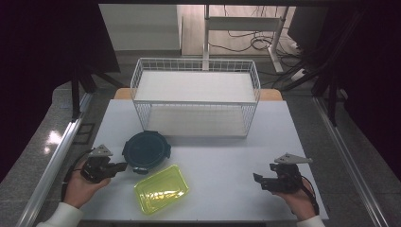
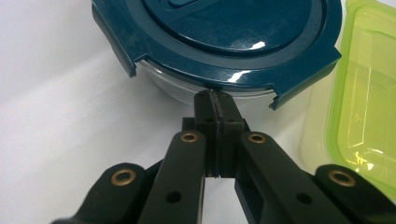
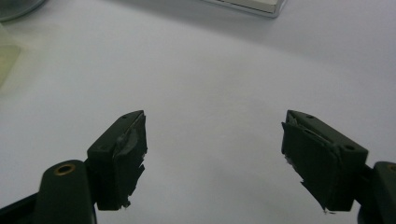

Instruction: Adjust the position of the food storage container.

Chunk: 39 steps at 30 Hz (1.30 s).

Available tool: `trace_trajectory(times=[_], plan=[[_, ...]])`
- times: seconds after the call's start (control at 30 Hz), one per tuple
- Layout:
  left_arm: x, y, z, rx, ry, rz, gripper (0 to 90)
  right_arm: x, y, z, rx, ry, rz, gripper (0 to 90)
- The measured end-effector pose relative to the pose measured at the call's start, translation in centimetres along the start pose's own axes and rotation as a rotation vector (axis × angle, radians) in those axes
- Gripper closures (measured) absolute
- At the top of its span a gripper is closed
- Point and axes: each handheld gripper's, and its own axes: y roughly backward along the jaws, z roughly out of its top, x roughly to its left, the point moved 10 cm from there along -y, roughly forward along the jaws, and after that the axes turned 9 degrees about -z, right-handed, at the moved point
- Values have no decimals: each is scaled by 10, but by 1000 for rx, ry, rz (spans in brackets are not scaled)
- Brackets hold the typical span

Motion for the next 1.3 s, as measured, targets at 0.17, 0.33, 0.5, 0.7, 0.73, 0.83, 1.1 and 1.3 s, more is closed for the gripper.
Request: trace_trajectory(times=[0.17,0.33,0.5,0.7,0.73,0.83,1.1,1.3], plan=[[-3,-3,3,3,-7,-7,900,0,0,0,-2,3,0,223],[-5,-6,5,4,-14,-13,900,0,0,0,-1,2,0,223],[-7,-8,7,6,-17,-20,900,1,0,0,0,3,1,223],[-6,-4,5,-5,-9,-11,900,0,1,0,1,-2,0,223],[-6,-1,5,-15,2,-6,900,0,1,0,-3,0,-1,223],[-5,12,7,-59,33,31,900,0,1,1,-5,1,-1,223],[-19,25,19,-142,89,47,814,9,4,6,-17,14,16,223],[-21,26,23,-169,125,105,337,10,2,6,-16,12,27,223]])
